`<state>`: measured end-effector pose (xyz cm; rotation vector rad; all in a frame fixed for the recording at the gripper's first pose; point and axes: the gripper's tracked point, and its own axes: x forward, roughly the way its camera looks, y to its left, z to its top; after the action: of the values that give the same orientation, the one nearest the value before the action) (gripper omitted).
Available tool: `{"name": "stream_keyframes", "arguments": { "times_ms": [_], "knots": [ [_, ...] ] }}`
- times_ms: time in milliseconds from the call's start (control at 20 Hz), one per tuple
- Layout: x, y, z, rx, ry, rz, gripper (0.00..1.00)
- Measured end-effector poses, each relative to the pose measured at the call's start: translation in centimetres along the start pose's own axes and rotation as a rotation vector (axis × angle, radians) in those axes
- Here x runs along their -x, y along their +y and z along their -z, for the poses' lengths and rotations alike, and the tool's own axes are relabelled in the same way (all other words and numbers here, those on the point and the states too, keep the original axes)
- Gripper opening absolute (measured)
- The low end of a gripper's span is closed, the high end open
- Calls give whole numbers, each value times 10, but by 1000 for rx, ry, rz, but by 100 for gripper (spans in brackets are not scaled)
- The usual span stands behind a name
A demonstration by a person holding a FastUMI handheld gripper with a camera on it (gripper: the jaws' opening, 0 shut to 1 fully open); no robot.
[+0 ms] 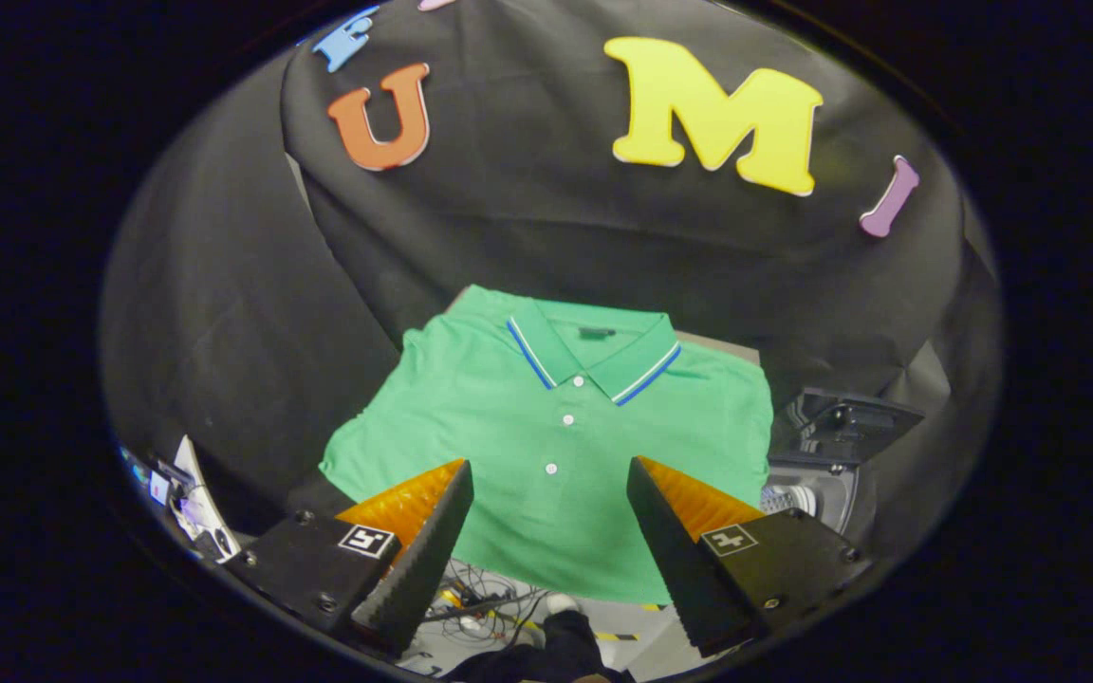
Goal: Put the clothes into the washing machine and then close the washing machine lid.
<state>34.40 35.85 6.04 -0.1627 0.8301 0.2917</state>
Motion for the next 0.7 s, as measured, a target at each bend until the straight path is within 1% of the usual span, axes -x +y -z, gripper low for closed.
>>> {"name": "stream_keyframes", "arguments": {
  "times_ms": [100, 200, 300, 400, 450, 550, 700],
  "knots": [
    [-17, -2, -4, -17, 66, 0, 100],
    [-32, -6, -8, -25, 117, 24, 100],
    [-47, -4, -7, -20, 193, 26, 100],
    [-61, 0, -6, -50, 263, 18, 100],
    [-67, -1, -7, -57, 285, 25, 100],
    [-77, -13, 0, -32, 349, 91, 100],
    [-88, -15, -1, -40, 390, 106, 100]
  ]
}}
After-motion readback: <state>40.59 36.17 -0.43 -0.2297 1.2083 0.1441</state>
